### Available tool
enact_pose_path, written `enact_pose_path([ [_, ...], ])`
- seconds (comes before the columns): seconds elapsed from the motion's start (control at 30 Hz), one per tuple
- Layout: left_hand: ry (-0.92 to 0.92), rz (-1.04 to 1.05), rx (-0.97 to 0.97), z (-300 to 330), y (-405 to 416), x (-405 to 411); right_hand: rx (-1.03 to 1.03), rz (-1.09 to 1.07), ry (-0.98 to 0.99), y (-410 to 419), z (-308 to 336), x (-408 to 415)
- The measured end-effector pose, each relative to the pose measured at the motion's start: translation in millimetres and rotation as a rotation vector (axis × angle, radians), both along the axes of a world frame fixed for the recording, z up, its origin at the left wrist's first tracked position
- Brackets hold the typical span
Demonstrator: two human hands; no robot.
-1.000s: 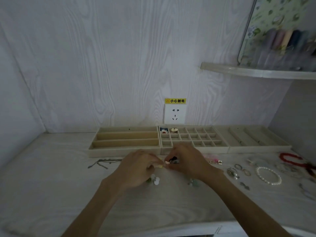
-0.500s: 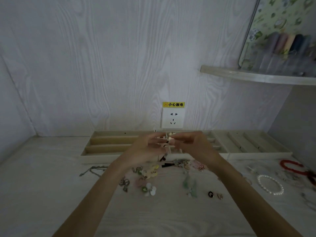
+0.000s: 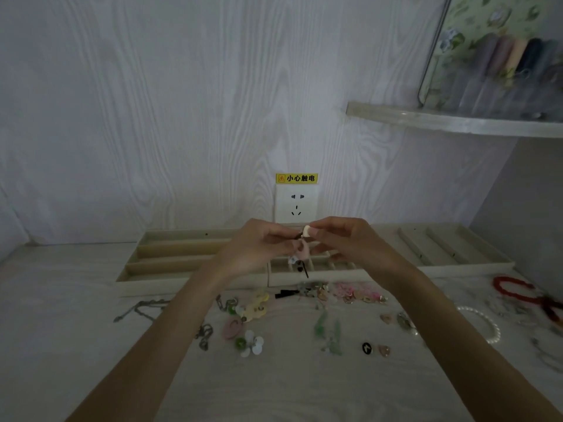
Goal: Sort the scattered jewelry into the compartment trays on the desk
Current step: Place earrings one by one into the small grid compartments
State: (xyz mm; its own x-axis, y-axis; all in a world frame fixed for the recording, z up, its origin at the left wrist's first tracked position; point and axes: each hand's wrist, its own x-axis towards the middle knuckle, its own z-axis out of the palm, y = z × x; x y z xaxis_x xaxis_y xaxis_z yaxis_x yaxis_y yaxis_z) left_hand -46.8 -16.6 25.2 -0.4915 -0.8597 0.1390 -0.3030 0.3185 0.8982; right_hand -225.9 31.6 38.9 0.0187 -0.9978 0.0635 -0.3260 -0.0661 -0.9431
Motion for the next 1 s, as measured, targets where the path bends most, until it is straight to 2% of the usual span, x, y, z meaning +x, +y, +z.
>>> enact_pose_path([
  [0.13,0.008,0.016,0.072,-6,19,4,0.079,0.034,-0.046,14,-12,4],
  [0.27,-0.052,-0.002,0.135,-14,34,14,0.097,0.073,0.043,23,-20,5],
  [0.4,-0.127,-0.004,0.116,-17,45,29,0.07,0.122,0.145,32,-26,8],
  [0.53,-0.067,0.009,0.152,-20,52,36,0.108,0.142,0.053,36,-31,13],
  [0.77,-0.059,0.169,0.081,-32,52,43,0.063,0.121,0.104,37,-44,17],
  [0.93,-0.151,0.212,-0.032,-37,52,49,0.104,0.097,0.004,37,-45,12],
  [1.0,-0.106,0.245,-0.056,-32,53,53,0.141,0.064,-0.102,37,-44,9],
])
